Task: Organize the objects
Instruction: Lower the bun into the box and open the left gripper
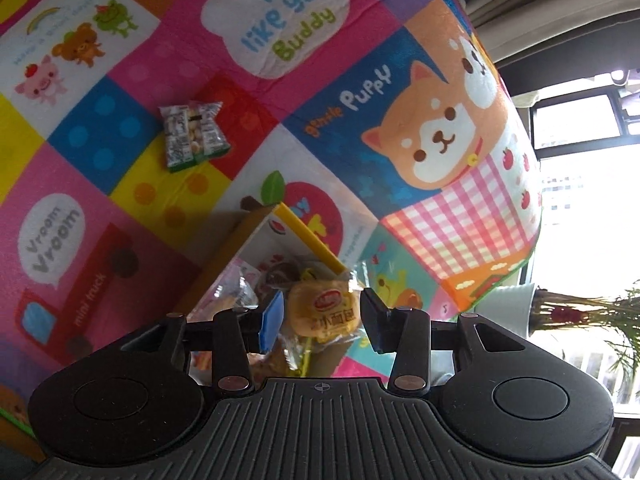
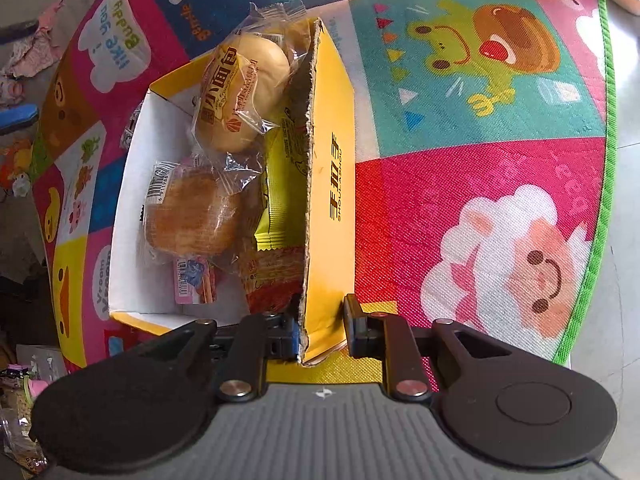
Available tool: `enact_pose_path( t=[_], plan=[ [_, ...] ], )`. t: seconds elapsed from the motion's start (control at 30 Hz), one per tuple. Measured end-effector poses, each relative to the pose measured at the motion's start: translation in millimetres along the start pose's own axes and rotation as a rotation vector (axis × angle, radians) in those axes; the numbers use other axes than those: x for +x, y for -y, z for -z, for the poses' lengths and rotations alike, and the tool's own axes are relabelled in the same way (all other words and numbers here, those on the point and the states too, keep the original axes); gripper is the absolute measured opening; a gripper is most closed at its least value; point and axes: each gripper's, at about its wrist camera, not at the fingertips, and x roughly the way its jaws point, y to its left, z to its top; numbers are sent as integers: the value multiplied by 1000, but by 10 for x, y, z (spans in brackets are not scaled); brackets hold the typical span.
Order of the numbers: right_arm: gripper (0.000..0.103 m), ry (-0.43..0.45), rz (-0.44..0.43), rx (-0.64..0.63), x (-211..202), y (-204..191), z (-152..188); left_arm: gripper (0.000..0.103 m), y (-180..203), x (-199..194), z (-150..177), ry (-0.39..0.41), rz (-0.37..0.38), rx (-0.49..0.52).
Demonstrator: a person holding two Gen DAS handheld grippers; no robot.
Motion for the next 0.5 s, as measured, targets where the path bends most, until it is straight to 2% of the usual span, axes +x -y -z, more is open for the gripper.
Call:
enact_pose_path(
  t=[0.03, 0.13, 0.23, 0.37, 0.43, 0.5],
  plan=[
    [19, -1, 1, 2, 10, 5, -5, 46, -18, 4, -25, -7, -23, 35],
    [19, -2, 3, 20, 28, 16, -6, 46, 89, 56, -23, -36, -47, 238],
    [19, -6, 13, 23, 41, 6, -9, 46, 430, 208, 105, -78, -38, 537],
    [19, -19, 39, 14, 59, -28, -10, 46, 953, 456, 489, -43, -41, 968],
    [19, -16, 44, 3, 66, -48, -21, 46, 1104, 640, 615, -9, -41, 1093],
    [19, -12, 51, 6, 82, -48, -19, 46, 1155, 869, 683, 8, -29, 1153]
  ],
)
